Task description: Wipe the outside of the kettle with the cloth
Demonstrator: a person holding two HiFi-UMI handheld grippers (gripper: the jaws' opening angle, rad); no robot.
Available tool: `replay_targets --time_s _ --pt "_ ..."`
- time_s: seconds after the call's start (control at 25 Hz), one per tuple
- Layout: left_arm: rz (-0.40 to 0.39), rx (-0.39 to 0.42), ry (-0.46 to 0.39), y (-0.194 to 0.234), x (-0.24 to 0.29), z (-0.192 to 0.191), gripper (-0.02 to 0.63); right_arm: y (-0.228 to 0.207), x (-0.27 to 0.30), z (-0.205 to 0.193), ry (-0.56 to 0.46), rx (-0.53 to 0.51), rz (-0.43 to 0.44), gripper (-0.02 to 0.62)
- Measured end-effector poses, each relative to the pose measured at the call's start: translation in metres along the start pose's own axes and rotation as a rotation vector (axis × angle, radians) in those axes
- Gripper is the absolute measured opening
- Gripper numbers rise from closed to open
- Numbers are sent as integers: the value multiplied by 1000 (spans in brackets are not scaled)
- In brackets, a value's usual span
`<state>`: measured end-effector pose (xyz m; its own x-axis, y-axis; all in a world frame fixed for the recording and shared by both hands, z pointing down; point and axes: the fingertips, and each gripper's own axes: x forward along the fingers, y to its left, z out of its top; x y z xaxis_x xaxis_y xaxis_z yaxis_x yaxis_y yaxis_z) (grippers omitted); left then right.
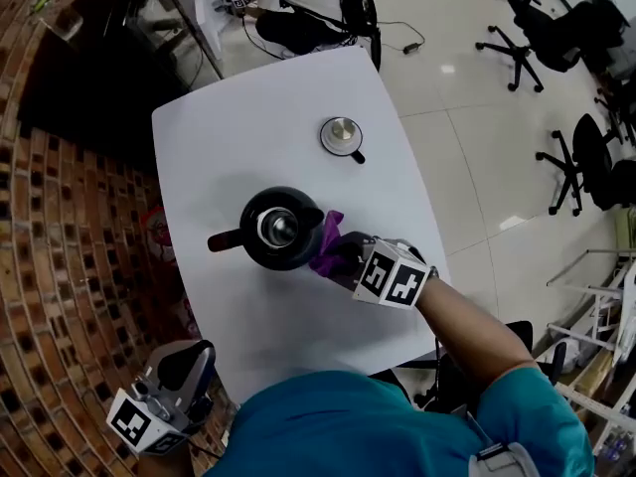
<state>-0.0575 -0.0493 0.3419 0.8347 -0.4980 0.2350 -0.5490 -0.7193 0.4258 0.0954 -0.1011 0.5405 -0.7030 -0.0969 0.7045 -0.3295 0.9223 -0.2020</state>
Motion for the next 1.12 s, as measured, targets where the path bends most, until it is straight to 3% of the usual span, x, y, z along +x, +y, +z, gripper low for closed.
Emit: replay_targets --time_s 0.12,0.24,0.36,0.52,0.6,0.72,0.84,1.0,1.12 --pt "18 -8 -32 1 -10 -5 2 -2 8 -18 52 33 8 89" --pt "34 -4 -53 0 -23 -9 2 28 -29 8 7 1 69 89" --pt "33 -7 -87 6 -39 -10 2 59 -81 80 -61 -127 116 89" --pt "25 12 -141 11 -54 -3 2 66 -112 189 -66 -332 43 89" --pt "37 21 -170 13 -62 -4 2 57 -93 219 35 -461 -14 89" --pt "53 30 -211 18 -75 -7 2 40 -42 224 272 -656 -20 89" --pt "54 24 -266 20 -85 -3 2 28 -7 208 438 -697 19 89" --pt "62 -7 -332 24 -108 -7 2 36 29 197 558 -719 55 90" --pt "78 -18 -334 30 -122 -17 2 38 64 188 658 -797 68 91"
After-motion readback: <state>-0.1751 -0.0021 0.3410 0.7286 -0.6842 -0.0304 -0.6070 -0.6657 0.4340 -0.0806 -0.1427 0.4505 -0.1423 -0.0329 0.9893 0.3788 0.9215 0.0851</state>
